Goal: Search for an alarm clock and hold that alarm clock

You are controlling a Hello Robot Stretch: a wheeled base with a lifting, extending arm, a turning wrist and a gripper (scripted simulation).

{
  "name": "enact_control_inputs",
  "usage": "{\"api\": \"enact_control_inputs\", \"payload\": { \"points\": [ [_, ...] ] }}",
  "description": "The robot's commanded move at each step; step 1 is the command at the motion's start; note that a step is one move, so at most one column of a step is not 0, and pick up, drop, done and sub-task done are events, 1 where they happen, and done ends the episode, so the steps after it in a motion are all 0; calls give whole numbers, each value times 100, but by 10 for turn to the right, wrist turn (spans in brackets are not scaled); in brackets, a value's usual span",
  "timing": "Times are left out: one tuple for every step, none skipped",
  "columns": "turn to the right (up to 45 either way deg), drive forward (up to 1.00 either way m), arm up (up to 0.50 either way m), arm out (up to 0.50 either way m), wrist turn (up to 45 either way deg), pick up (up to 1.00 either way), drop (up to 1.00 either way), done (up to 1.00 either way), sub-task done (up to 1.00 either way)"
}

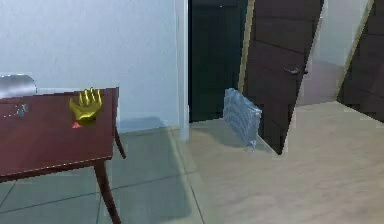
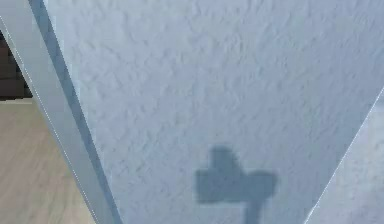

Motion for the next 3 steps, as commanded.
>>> {"api": "enact_control_inputs", "payload": {
  "points": [
    [-150,0,0,0,0,0,0,0,0],
    [0,15,0,0,0,0,0,0,0],
    [420,0,0,0,0,0,0,0,0]
  ]
}}
